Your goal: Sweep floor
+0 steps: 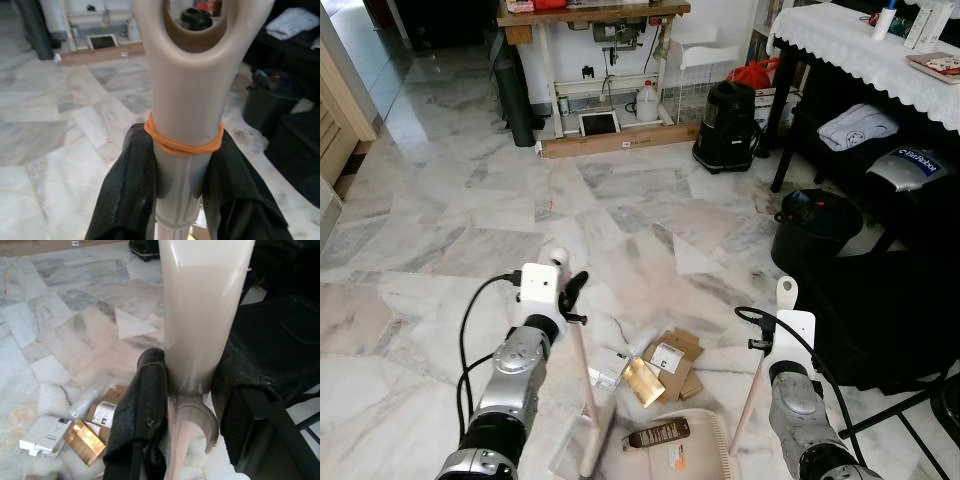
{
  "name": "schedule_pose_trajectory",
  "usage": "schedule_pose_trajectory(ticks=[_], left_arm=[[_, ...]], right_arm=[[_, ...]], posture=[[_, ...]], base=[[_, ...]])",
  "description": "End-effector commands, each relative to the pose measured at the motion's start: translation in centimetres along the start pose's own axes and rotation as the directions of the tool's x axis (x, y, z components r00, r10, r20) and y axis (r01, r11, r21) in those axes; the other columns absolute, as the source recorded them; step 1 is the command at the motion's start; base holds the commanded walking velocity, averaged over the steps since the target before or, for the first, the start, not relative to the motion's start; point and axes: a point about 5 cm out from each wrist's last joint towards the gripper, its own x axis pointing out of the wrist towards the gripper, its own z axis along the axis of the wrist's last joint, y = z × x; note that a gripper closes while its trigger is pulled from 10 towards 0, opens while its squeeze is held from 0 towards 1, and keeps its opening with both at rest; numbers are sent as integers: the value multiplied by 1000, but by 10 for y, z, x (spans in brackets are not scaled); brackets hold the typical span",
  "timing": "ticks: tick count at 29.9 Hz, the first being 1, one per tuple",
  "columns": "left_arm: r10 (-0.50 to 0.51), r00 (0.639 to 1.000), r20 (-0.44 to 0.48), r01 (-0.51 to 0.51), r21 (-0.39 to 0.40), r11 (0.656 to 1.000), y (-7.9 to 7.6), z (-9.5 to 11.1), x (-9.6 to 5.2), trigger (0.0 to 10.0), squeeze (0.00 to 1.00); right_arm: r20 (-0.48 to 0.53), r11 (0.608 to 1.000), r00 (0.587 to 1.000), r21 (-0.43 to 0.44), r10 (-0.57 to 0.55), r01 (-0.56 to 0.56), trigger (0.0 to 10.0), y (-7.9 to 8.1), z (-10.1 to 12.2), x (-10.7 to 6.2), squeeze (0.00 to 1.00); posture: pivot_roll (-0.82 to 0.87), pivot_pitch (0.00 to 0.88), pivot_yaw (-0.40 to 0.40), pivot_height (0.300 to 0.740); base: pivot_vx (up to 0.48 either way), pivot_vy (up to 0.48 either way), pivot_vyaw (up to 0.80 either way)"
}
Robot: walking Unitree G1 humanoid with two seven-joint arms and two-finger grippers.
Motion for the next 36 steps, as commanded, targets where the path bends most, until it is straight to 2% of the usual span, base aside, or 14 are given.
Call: schedule_pose_trajectory(ticks=[1,6,10,11,15,18,21,26,31,36], left_arm=[[-42,999,-18,42,22,999,-6,2,5,10000,0],[-118,991,-70,118,4,993,-17,-5,6,10000,0],[-111,991,-70,108,-46,993,-19,-6,6,10000,0],[-102,993,-64,96,-84,992,-19,-6,7,10000,0],[-92,995,-49,86,-113,990,-22,-6,8,10000,0],[-106,994,-26,102,-138,985,-29,-3,10,10000,0],[-159,987,1,157,-175,972,-41,2,11,10000,0],[-230,973,31,231,-235,944,-53,8,13,10000,0],[-246,968,45,249,-255,934,-52,11,13,10000,0],[-210,974,82,224,-240,945,-43,18,13,10000,0]], right_arm=[[-94,999,995,-20,-31,29,10000,-9,-20,-6,0],[-93,999,995,-17,-41,39,10000,-10,-19,-6,0],[-92,999,995,-16,-42,41,10000,-10,-19,-5,0],[-91,999,995,-16,-42,41,10000,-10,-18,-5,0],[-85,999,995,-13,-45,44,10000,-11,-17,-4,0],[-83,999,995,-11,-47,46,10000,-11,-16,-4,0],[-77,999,996,-8,-46,46,10000,-10,-14,-3,0],[-59,999,997,3,-44,45,10000,-8,-9,-1,0],[-54,999,998,7,-45,45,10000,-8,-7,0,0],[-48,999,998,9,-45,46,10000,-8,-5,1,0]], posture=[[33,0,14,740],[31,0,16,740],[31,0,15,740],[30,0,15,740],[32,0,16,740],[38,0,18,740],[36,0,21,740],[38,0,23,740],[42,0,25,740],[41,0,26,740]], base=[[0,0,0],[0,0,0],[0,0,0],[0,0,0],[0,0,0],[0,0,0],[0,0,0],[0,0,0],[0,0,0],[0,0,0]])
